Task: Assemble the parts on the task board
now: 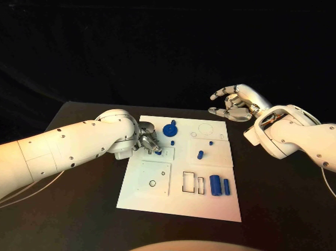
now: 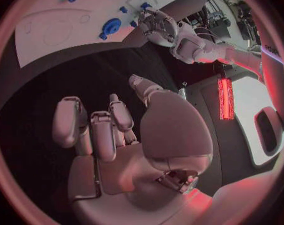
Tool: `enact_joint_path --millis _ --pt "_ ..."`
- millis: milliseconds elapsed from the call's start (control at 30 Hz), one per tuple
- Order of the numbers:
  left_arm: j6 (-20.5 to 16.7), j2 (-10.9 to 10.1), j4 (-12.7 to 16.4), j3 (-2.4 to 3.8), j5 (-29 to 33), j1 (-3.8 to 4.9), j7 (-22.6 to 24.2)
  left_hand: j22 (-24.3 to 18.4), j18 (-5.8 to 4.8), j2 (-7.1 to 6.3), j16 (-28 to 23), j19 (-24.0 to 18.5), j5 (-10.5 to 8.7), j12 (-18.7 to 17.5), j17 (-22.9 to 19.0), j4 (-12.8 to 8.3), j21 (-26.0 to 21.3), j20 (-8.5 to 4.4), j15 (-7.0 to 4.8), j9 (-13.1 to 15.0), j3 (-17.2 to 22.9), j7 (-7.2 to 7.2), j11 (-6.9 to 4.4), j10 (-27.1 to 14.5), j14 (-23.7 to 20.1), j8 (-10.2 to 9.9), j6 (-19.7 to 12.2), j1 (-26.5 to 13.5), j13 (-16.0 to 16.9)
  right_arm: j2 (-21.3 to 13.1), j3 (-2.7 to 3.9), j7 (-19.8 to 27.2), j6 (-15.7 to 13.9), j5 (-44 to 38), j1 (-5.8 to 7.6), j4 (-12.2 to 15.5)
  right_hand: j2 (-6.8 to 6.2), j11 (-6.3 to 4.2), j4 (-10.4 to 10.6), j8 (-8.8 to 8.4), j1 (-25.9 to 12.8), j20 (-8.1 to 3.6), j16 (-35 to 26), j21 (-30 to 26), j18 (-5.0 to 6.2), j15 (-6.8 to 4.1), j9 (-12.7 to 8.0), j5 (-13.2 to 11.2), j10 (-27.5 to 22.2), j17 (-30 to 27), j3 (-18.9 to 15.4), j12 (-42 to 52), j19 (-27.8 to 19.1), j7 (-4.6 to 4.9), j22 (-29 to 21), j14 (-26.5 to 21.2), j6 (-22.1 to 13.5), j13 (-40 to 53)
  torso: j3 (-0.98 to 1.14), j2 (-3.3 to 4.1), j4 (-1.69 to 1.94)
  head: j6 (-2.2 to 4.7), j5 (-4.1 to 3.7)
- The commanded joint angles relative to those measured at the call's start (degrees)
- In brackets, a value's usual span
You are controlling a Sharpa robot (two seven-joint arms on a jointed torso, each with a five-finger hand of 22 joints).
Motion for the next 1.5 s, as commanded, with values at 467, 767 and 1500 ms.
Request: enact_joint_path --millis 467,767,1500 --pt "2.8 1.1 -1.0 -0.16 -0.1 -0.04 -0.3 0.2 -0.34 0.55 0.3 0.1 0.75 0.1 10.1 -11.2 0.2 -0.31 -0.47 -0.1 10.9 -0.09 0.01 0.5 4.8 0.2 0.7 0.0 0.1 0.1 0.00 0.5 0.2 -0.1 -0.04 0.0 0.16 0.10 0.4 0.22 -0.4 0.11 -0.4 -0.3 0.93 -0.11 -0.1 0.2 -0.3 1.5 -0.1 -0.3 -0.3 -0.11 0.0 2.7 0.3 0.0 0.09 0.04 0.00 -0.23 -0.17" --pt "4.0 2.2 -2.0 -0.22 -0.5 -0.03 -0.5 -0.1 -0.29 0.63 0.0 0.1 1.87 -0.4 9.4 -9.8 0.0 -0.43 -0.80 0.4 8.3 -0.75 -0.45 1.3 4.7 0.4 1.0 -1.9 -1.1 0.1 0.00 0.5 0.2 -0.1 -0.04 0.1 0.16 0.10 0.4 0.22 -0.4 0.11 -0.4 -0.3 0.93 -0.11 -0.1 0.2 -0.3 1.5 -0.1 -0.3 -0.3 -0.11 0.0 2.7 0.3 0.0 0.02 0.08 -0.06 -0.27 -0.22" --pt "4.5 2.9 -3.3 -0.29 -2.1 -0.06 -0.7 -0.4 -0.24 0.99 0.1 0.2 2.12 -0.7 9.5 -7.5 -0.3 -1.07 -1.62 1.3 5.4 -1.94 -1.41 2.3 4.7 1.0 1.8 -4.1 -2.6 -0.3 0.00 0.5 0.0 -0.1 -0.04 0.2 0.16 0.10 0.4 0.22 -0.4 0.11 -0.4 -0.3 0.93 -0.11 -0.1 0.2 -0.3 1.5 -0.1 -0.3 -0.3 -0.11 0.0 2.7 0.3 0.0 0.04 0.00 0.05 -0.51 -0.50"
